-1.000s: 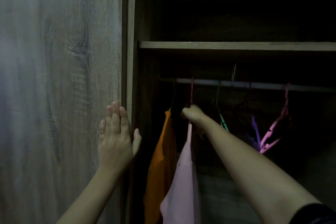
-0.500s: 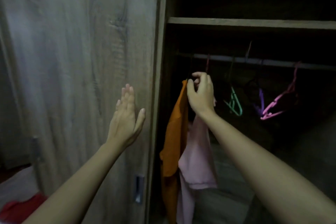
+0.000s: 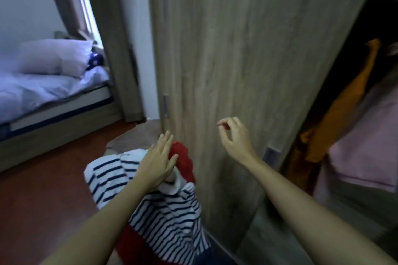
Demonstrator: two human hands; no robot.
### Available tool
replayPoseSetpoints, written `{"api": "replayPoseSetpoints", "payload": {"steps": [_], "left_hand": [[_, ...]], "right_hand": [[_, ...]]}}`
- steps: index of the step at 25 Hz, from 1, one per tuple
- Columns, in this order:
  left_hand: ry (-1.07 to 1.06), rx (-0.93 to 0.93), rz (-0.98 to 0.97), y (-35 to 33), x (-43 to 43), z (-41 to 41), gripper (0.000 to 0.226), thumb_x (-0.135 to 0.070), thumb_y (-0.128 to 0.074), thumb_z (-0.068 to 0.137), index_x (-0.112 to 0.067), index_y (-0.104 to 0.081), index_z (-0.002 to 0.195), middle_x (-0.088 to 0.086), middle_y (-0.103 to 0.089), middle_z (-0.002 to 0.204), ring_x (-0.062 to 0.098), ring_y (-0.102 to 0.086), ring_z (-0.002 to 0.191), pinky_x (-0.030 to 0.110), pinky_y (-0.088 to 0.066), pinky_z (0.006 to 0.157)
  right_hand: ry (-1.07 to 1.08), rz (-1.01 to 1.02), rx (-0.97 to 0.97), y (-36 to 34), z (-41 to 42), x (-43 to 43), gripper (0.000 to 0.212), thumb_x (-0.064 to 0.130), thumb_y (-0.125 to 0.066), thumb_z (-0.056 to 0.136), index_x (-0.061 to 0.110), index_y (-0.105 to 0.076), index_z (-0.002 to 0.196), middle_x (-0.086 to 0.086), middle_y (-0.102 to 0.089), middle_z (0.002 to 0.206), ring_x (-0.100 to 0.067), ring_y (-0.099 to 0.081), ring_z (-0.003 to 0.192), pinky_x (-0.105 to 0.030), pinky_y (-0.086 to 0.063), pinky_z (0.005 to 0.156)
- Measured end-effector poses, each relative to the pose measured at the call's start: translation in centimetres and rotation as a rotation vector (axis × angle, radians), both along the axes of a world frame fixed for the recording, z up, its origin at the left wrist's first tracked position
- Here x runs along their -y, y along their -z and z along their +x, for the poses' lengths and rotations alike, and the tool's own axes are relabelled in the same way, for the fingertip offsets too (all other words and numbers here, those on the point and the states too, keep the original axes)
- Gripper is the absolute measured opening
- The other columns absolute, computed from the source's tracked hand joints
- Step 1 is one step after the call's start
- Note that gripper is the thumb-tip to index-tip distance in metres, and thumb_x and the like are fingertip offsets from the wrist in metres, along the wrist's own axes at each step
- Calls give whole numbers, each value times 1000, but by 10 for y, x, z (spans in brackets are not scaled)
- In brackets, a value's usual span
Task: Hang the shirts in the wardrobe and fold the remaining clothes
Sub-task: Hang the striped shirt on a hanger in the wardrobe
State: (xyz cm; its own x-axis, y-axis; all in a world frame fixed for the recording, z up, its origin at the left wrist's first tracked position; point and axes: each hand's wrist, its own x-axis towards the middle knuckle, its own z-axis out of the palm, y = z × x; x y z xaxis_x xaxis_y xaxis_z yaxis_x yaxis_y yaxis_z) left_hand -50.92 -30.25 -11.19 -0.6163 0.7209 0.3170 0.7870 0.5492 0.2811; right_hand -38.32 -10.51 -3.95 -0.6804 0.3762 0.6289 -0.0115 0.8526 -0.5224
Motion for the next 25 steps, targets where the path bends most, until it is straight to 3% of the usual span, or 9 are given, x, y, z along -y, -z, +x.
{"api": "replayPoseSetpoints", "payload": {"steps": [4, 7, 9, 11, 15, 18, 21, 23, 25], "left_hand": [[-113, 34, -206, 61, 73, -42, 86, -63, 0, 85, -8, -18, 148, 7, -11, 157, 23, -9, 146, 40, -16, 114], [-125, -68, -348, 81, 84, -50, 74, -54, -7, 95, -5, -39, 140, 12, -38, 147, 26, -26, 139, 37, -20, 107], [-137, -82, -332, 89, 83, -51, 66, -50, -22, 93, -5, -43, 137, 12, -43, 144, 24, -26, 136, 38, -18, 107], [-143, -103, -294, 94, 82, -53, 65, -47, -31, 89, -5, -40, 139, 11, -43, 145, 23, -25, 136, 35, -10, 111], [-147, -170, -249, 102, 84, -57, 67, -50, -31, 89, -7, -33, 141, 9, -40, 146, 22, -25, 137, 35, -6, 112], [-174, -172, -198, 96, 80, -51, 65, -52, -27, 90, -10, -45, 137, 8, -44, 144, 25, -37, 135, 38, -23, 110], [-266, 22, 2, 57, 59, -49, 56, -47, -27, 88, -13, -53, 123, 8, -52, 131, 30, -48, 120, 42, -38, 96], [-178, 101, 49, 17, 40, -53, 49, -31, -43, 84, -14, -47, 130, 10, -39, 141, 32, -40, 122, 43, -38, 94], [17, 158, -111, -14, 25, -60, 59, -25, -55, 80, -22, -41, 137, 3, -16, 155, 28, -24, 132, 46, -34, 100]], "right_hand": [[-50, -39, 169, 48, -40, 31, 22, 16, -51, 84, 1, -66, 89, -17, -62, 87, -33, -61, 84, -42, -47, 80], [-86, -91, 443, 78, -70, 47, 18, 16, -58, 87, 1, -62, 96, -18, -61, 97, -30, -58, 92, -35, -44, 84], [-109, -117, 701, 107, -86, 58, 21, 20, -62, 84, 6, -54, 97, -16, -57, 105, -26, -52, 91, -28, -39, 74], [-134, -196, 840, 135, -93, 70, 28, 25, -64, 82, 12, -41, 92, -9, -51, 98, -19, -45, 85, -21, -32, 57], [-85, -247, 768, 159, -86, 86, 24, 16, -58, 84, 11, -35, 85, -1, -47, 76, -20, -49, 75, -25, -31, 53], [-59, -265, 529, 130, -72, 76, 19, -7, -48, 73, 11, -44, 74, -2, -46, 73, -19, -45, 69, -17, -30, 55], [-137, -85, 451, 80, -65, 62, 23, -12, -48, 69, 3, -65, 65, -8, -58, 79, -26, -58, 75, -8, -32, 64], [-183, 28, 528, 50, -66, 67, 25, -8, -52, 78, 2, -75, 78, -14, -65, 97, -27, -62, 92, -1, -32, 73], [-187, 149, 544, 25, -70, 77, 25, -3, -54, 83, 5, -75, 94, -15, -65, 106, -27, -62, 98, -14, -38, 80]]}}
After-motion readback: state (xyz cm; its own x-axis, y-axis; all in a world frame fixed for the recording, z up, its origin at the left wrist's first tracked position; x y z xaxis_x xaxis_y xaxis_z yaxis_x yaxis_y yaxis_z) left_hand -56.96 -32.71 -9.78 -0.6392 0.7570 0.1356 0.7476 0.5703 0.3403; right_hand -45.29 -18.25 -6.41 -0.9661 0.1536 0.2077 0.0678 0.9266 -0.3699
